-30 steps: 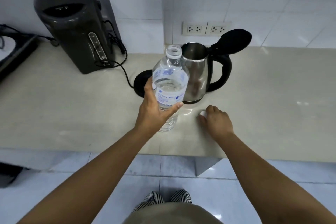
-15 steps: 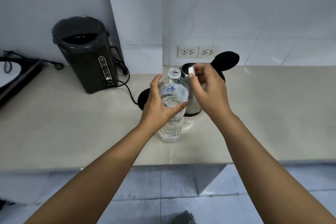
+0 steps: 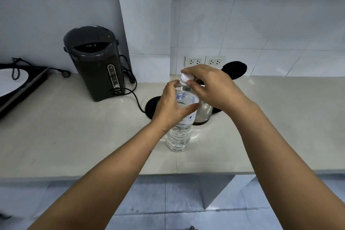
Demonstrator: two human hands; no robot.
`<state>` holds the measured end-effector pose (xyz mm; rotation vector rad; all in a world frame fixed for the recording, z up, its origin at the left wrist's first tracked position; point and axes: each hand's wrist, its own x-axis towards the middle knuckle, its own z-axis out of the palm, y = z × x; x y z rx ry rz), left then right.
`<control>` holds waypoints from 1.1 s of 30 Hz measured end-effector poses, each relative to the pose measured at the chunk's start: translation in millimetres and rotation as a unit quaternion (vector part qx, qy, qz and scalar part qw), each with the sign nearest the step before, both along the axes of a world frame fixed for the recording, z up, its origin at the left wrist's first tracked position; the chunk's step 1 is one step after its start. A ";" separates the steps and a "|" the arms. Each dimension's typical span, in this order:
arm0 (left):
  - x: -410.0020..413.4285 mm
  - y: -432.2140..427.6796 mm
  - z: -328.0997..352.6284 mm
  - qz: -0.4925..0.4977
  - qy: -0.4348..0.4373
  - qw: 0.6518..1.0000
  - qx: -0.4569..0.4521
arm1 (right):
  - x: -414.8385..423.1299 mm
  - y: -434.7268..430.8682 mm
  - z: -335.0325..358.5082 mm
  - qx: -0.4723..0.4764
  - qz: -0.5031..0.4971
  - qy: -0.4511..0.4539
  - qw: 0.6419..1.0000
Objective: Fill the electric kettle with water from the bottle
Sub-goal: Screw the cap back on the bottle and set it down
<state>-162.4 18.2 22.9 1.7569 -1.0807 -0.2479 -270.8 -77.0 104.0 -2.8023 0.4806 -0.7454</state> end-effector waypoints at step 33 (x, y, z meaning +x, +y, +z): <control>2.9 -28.3 6.0 -0.086 0.034 0.996 0.004 | 16.4 -23.6 1.8 -0.119 -0.161 0.085 0.976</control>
